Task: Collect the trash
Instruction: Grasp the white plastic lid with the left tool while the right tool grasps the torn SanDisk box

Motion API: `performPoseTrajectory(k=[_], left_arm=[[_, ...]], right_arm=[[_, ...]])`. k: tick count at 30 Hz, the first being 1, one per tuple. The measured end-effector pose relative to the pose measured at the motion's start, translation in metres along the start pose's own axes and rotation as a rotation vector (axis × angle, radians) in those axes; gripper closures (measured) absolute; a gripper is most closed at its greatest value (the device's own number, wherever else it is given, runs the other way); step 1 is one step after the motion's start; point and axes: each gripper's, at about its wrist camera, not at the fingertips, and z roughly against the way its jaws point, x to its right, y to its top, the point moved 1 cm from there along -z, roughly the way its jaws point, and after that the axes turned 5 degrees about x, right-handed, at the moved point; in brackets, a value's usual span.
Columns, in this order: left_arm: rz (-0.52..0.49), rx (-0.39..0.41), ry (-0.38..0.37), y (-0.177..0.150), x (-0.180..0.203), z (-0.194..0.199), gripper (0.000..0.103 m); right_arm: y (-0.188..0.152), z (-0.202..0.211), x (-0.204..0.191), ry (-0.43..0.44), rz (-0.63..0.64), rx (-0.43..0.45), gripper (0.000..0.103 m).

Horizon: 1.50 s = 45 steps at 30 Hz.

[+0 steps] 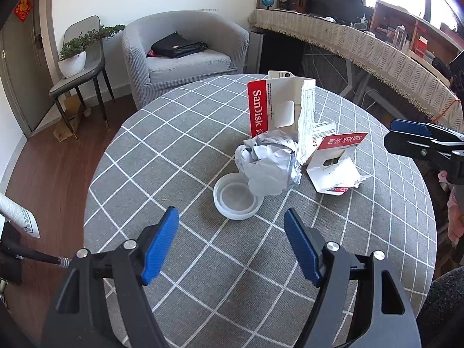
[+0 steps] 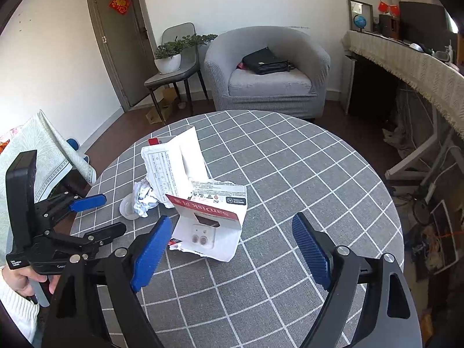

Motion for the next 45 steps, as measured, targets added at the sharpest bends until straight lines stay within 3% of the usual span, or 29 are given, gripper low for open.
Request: performPoseTrajectory(k=[8, 13, 19, 28, 39, 45], left_arm=[[-0.033, -0.023, 0.025, 0.005, 0.007, -0.017, 0.047], [-0.042, -0.016, 0.016, 0.010, 0.011, -0.022, 0.060], [-0.032, -0.026, 0.007, 0.007, 0.008, -0.017, 0.061], [-0.018, -0.020, 0.008, 0.000, -0.003, -0.002, 0.061], [-0.017, -0.024, -0.006, -0.011, -0.014, 0.018, 0.061], [0.021, -0.008, -0.016, -0.020, -0.020, 0.030, 0.061]], right_arm=[[-0.003, 0.000, 0.018, 0.001, -0.026, -0.010, 0.017], [-0.001, -0.003, 0.012, 0.043, -0.036, 0.002, 0.010], [-0.001, -0.016, -0.005, 0.054, -0.032, -0.014, 0.007], [-0.004, -0.038, -0.016, -0.032, -0.018, -0.030, 0.005], [-0.001, -0.055, -0.031, -0.078, -0.006, -0.014, 0.004], [-0.001, -0.057, -0.025, -0.115, -0.074, 0.001, 0.004]])
